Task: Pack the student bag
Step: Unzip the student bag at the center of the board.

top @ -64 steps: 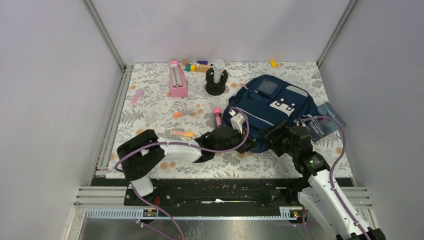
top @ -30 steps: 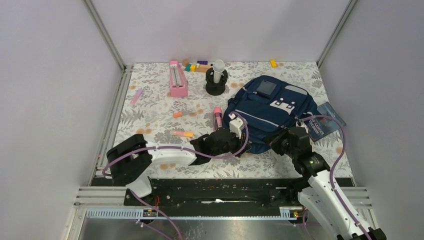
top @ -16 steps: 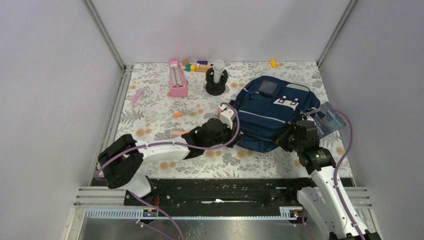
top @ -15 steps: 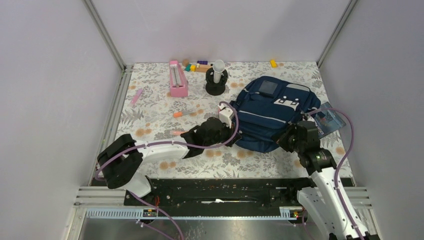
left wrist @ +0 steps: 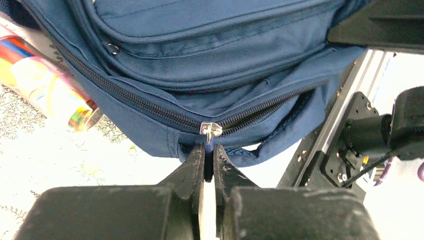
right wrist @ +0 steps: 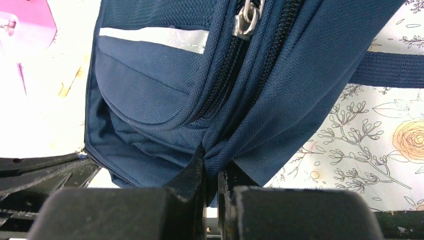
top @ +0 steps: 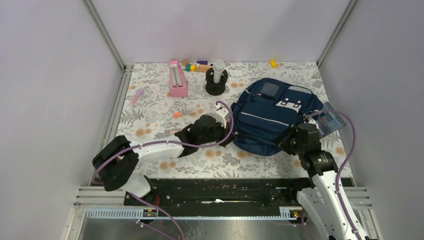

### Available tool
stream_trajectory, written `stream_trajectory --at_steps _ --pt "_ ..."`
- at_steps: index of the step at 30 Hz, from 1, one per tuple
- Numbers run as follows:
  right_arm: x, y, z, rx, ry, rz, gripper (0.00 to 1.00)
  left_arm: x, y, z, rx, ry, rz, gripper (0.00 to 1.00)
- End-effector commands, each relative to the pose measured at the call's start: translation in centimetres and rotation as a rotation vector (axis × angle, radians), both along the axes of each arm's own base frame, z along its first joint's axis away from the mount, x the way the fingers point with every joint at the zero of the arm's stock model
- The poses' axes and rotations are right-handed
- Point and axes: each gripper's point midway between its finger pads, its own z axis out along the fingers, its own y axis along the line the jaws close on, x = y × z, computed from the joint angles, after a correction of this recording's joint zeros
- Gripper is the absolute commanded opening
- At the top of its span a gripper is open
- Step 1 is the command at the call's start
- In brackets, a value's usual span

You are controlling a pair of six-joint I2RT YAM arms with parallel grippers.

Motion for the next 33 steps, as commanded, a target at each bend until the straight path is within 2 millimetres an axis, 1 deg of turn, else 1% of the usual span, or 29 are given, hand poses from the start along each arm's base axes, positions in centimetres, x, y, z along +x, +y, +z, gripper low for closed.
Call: stream_trajectory --at_steps 1,7,12,14,16,17,18,19,22,24,27,33 --pt "2.6 -2.8 1.4 -0.134 -0.089 -0.079 0.00 -0.5 0.0 4.3 -0.104 -0.128 -0.091 0.00" --pt "5.2 -2.5 1.6 -0.150 -0.081 -0.069 0.00 -2.4 -0.5 3.5 -0.110 -0.108 -0.122 0.00" --pt "7.2 -2.9 2.2 -0.206 -0.066 -0.069 0.00 -4.2 -2.4 3.2 -0.148 -0.071 -0.142 0.00" --pt "7.8 -3.0 2.6 -0.223 -0.062 -0.058 0.04 -4.9 -3.5 3.2 -0.175 -0.048 -0.149 0.00" --pt "8.3 -2.8 3.4 -0.228 -0.072 -0.043 0.11 -5.4 -4.7 3.3 -0.204 -0.023 -0.156 0.00" --pt "8.2 -2.8 3.7 -0.232 -0.069 -0.040 0.22 -5.7 -5.2 3.3 -0.214 -0.012 -0.158 0.00" --pt "8.1 -2.9 3.9 -0.235 -0.069 -0.043 0.38 -5.7 -5.7 3.4 -0.225 -0.004 -0.151 0.00" --pt "7.8 -3.1 4.2 -0.240 -0.069 -0.046 0.50 -5.6 -6.0 3.4 -0.228 0.006 -0.138 0.00" --pt "6.6 -3.8 4.4 -0.257 -0.065 -0.076 0.76 -4.5 -6.3 3.2 -0.239 0.037 -0.059 0.00" --pt "5.5 -4.1 4.3 -0.254 -0.056 -0.094 0.84 -3.8 -6.3 3.0 -0.248 0.054 -0.006 0.00" --pt "3.8 -3.4 3.6 -0.196 -0.043 -0.083 0.91 -3.5 -6.7 3.3 -0.283 0.075 0.017 0.00" --pt "1.4 -0.7 2.0 -0.012 -0.016 -0.044 0.92 -3.4 -7.8 3.4 -0.316 0.112 0.014 0.00"
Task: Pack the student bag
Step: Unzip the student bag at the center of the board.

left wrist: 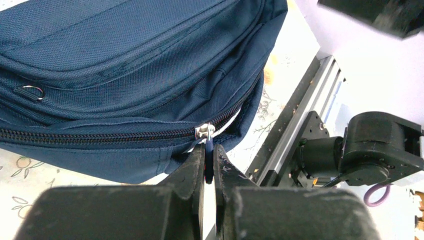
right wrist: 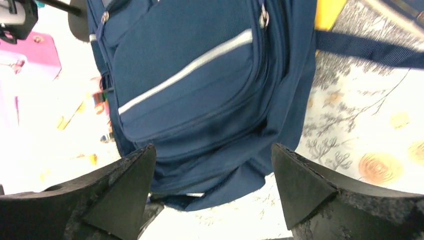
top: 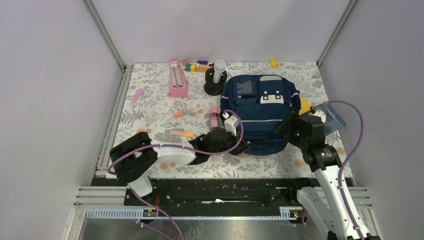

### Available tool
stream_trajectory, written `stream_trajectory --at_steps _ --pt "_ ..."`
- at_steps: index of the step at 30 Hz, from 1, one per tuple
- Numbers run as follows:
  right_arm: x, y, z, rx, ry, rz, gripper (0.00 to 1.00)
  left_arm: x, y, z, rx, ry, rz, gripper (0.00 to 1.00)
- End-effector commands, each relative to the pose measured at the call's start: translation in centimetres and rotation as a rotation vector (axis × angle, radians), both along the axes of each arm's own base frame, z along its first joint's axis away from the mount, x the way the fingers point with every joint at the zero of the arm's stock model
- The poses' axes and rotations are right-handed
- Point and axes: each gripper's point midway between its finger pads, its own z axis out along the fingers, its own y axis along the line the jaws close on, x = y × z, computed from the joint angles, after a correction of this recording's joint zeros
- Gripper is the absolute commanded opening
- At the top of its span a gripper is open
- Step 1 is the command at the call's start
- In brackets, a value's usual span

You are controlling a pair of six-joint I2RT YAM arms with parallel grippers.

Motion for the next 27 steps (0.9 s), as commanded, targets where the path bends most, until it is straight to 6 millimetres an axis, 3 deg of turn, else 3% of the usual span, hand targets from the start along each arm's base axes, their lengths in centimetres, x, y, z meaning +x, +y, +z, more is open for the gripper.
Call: stream_trajectory --at_steps 1,9,21,27 --pt "-2.1 2.4 -2.2 0.161 0.076 0.030 0.92 1.0 -2.7 5.3 -0.184 -0.038 0.016 0.00" --pt "-3.6 4.7 -5.1 0.289 0.107 0.020 0.97 0.9 -2.9 5.6 -0.189 -0.050 0.003 0.00" --pt "-2.8 6.9 -5.5 0.413 0.058 -0.029 0.97 0.8 -3.1 6.1 -0.194 -0.065 -0.013 0.00" --pt "-2.6 7.6 -6.9 0.445 0.075 -0.054 0.99 0.3 -3.5 6.6 -0.214 -0.078 -0.044 0.00"
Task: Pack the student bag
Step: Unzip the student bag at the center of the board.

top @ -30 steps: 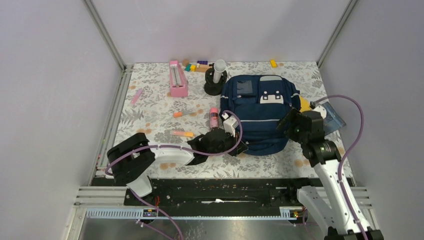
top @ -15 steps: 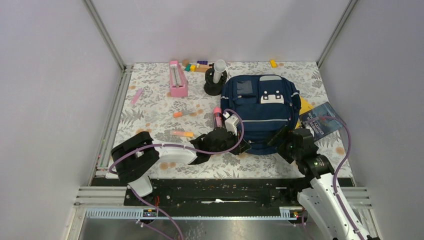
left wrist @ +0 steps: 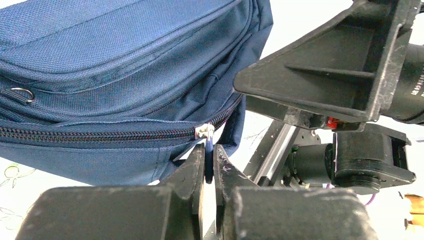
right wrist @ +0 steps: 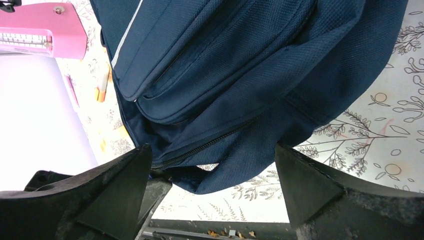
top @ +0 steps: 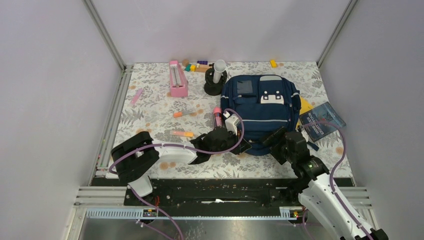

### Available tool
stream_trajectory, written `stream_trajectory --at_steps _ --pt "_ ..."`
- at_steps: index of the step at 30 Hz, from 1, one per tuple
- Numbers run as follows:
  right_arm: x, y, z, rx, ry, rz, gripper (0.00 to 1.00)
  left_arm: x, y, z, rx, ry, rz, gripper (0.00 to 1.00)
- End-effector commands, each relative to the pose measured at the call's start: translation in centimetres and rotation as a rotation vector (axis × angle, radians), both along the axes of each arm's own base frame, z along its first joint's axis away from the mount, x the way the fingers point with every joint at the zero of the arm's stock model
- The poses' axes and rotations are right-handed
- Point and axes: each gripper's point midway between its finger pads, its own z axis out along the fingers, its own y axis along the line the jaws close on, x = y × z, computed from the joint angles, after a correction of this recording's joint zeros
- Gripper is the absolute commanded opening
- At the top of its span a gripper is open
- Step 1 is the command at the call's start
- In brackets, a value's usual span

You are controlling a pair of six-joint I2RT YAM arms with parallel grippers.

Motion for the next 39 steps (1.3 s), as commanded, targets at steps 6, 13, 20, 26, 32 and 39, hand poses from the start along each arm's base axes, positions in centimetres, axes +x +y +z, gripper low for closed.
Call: stream_trajectory --at_steps 6,13,20,26,32,39 --pt "2.1 0.1 -0.4 0.028 -0.025 -0.099 0.94 -1.0 -2.7 6.0 -0.171 -0.136 -0.105 0.00" --pt "3.2 -0.5 -0.3 -0.023 -0.039 -0.119 0.68 -1.8 -2.4 5.7 -0.160 -0.181 -0.152 0.00" --pt "3.6 -1.9 0.5 -0.106 -0.076 -0.148 0.18 -2.5 -2.4 5.6 -0.173 -0.192 -0.180 0.00" --pt "3.4 -3.7 1.4 -0.211 -0.082 -0.171 0.00 -2.2 -1.9 5.0 -0.135 -0.203 -0.166 0.00" --pt "3.0 -5.4 2.6 -0.305 -0.099 -0.183 0.00 -0.8 -0.6 4.0 -0.042 -0.238 -0.093 0.00" --pt "2.5 -5.9 3.3 -0.328 -0.111 -0.174 0.00 0.2 0.5 3.1 0.011 -0.234 -0.042 0.00"
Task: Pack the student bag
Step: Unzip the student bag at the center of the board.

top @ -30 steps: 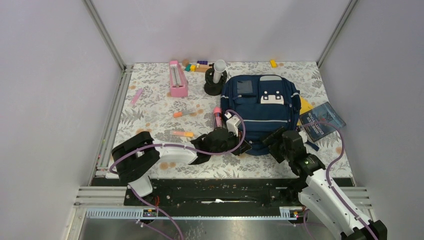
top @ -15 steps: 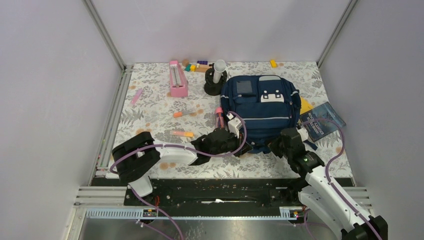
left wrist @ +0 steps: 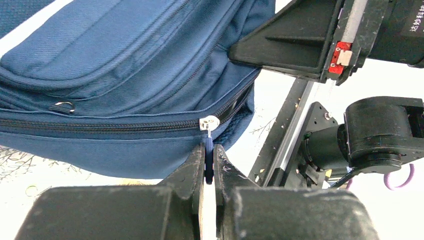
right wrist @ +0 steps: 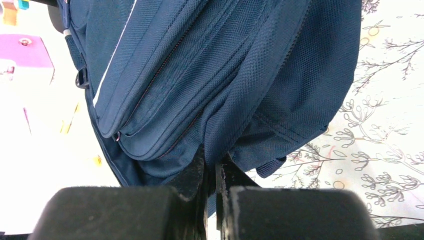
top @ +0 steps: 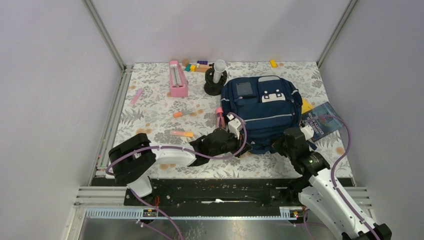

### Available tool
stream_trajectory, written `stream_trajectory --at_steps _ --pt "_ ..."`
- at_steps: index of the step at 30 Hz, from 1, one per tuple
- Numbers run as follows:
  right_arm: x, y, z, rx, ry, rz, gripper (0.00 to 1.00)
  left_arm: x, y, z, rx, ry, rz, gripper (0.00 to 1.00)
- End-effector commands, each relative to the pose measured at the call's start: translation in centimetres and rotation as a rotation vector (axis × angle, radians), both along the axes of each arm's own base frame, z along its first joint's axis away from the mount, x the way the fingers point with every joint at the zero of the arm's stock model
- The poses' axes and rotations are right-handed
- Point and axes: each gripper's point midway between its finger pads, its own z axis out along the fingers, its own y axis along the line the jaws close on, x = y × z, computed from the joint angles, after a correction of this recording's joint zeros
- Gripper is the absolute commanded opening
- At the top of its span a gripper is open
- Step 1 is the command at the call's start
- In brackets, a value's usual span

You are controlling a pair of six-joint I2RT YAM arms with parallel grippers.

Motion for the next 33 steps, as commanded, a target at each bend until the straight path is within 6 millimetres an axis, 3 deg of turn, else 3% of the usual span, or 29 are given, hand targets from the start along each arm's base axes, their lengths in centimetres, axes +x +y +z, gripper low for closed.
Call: stream_trajectory --at_steps 1,10,33 --pt "0.8 -2.9 2.4 -0.124 -0.078 -0.086 0.00 1.0 0.7 2.2 -0.033 -0.055 0.041 0.00" --pt "-0.1 -4.1 3.5 -0.176 -0.102 -0.089 0.00 2.2 1.9 1.4 -0.003 -0.038 0.077 0.00" --pt "-1.1 -4.6 5.6 -0.181 -0.156 -0.069 0.00 6.4 5.3 -0.1 0.024 0.014 0.183 0.00"
